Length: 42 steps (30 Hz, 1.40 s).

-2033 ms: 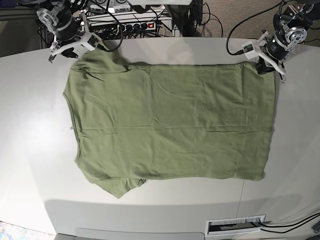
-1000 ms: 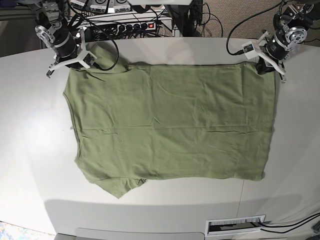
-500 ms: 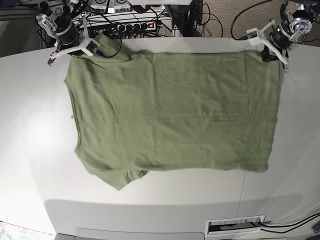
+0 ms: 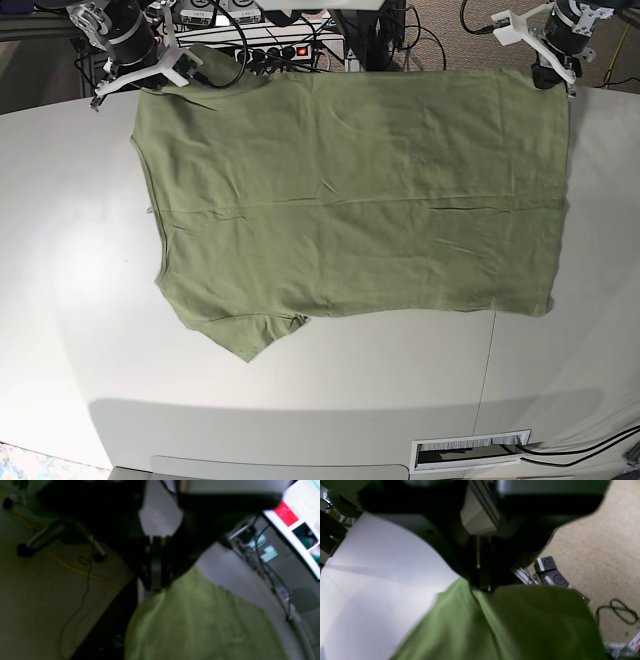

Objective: Fold the T-shirt properly
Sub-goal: 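Lift the shoulder edges with both grippers and drag the shirt toward the robot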

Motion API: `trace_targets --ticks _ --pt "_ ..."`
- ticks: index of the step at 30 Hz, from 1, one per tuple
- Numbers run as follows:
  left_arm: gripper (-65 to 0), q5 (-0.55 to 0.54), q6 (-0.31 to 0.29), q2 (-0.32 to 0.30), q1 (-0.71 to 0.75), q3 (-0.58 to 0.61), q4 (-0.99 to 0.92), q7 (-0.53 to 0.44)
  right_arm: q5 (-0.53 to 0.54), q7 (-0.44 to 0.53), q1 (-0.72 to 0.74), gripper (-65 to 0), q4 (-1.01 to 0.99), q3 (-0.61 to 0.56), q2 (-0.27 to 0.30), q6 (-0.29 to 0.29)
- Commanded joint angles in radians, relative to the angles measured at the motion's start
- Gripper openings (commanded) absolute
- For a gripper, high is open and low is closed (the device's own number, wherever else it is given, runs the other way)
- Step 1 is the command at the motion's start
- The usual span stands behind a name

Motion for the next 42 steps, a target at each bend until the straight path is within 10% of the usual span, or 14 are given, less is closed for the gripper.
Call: trace_targets --ticks 1,13,37,42 --pt "-65.0 0.035 0.050 -0.014 0.004 -0.006 0.012 0.019 -0.009 -0.003 -0.013 -65.0 0.016 0.020 0.012 -0.009" --pt "-65.0 0.114 0.159 -0.014 -0.023 -0.137 0.084 0.041 0.027 0.034 0.019 -65.0 0.016 0.136 0.006 -0.012" --pt "-65.0 -0.470 0.146 0.033 -0.422 -0.150 -0.101 -0.293 0.077 0.151 0.320 -65.0 -0.128 0.134 -0.203 -0.010" --pt "-65.0 -0.536 0.068 0.089 -0.493 -0.149 -0.177 -0.340 0.077 0.164 0.367 -65.0 -0.198 0.130 -0.227 -0.010"
